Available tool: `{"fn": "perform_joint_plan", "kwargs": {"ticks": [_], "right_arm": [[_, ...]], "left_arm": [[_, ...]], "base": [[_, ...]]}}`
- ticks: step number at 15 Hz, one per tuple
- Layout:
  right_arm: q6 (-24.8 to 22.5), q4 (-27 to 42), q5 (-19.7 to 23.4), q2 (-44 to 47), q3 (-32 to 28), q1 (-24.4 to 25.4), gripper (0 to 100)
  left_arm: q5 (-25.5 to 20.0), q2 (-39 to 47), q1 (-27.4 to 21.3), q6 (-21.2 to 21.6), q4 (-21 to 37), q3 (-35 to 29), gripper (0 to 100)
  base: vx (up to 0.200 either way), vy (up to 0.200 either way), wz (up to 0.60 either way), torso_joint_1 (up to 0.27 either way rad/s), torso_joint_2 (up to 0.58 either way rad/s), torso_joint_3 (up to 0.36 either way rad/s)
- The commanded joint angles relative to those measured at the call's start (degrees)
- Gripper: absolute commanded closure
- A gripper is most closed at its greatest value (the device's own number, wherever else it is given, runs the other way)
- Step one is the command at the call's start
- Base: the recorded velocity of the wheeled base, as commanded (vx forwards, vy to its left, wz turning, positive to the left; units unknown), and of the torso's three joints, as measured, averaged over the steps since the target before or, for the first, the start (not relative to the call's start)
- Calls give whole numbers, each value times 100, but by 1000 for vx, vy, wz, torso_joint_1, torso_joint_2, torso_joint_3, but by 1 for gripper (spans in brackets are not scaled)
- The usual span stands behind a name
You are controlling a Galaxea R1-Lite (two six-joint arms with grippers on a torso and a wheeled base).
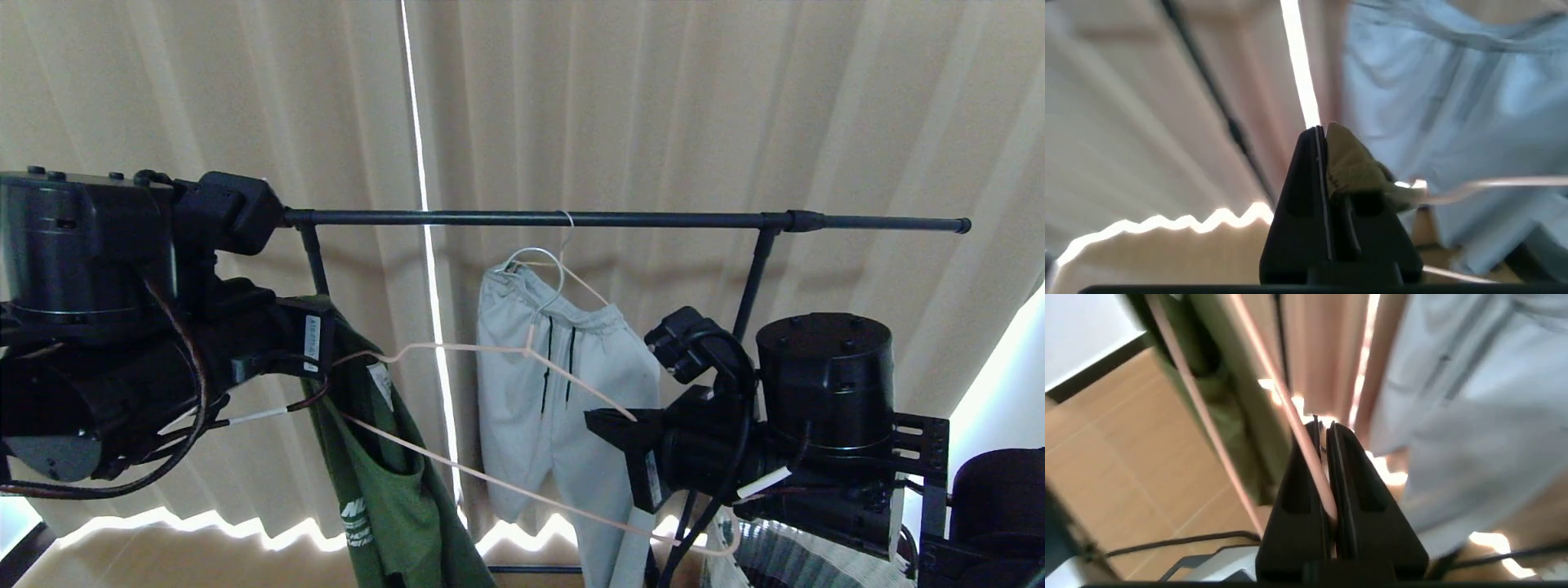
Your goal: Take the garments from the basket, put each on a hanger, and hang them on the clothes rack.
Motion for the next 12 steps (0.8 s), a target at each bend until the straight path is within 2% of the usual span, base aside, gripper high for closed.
{"fn": "perform_joint_plan", "kwargs": {"ticks": [1,3,7,12], "right_arm": [[0,-14,-105,-21,-1,-167,100],[0,-58,-167,23,-71,-228,100],[0,-67,-167,58,-265,-228,100],[8,-76,-158,286,-546,-105,100]], "left_arm": [[3,-162,67,48,186,27,100],[-15,-215,-4,39,493,18,100],[-24,-127,-364,-31,511,1,100],[-15,225,-900,-734,520,-456,100]], "base": [[0,0,0,0,0,0],[0,0,0,0,0,0],[0,0,0,0,0,0],[0,0,0,0,0,0]]}}
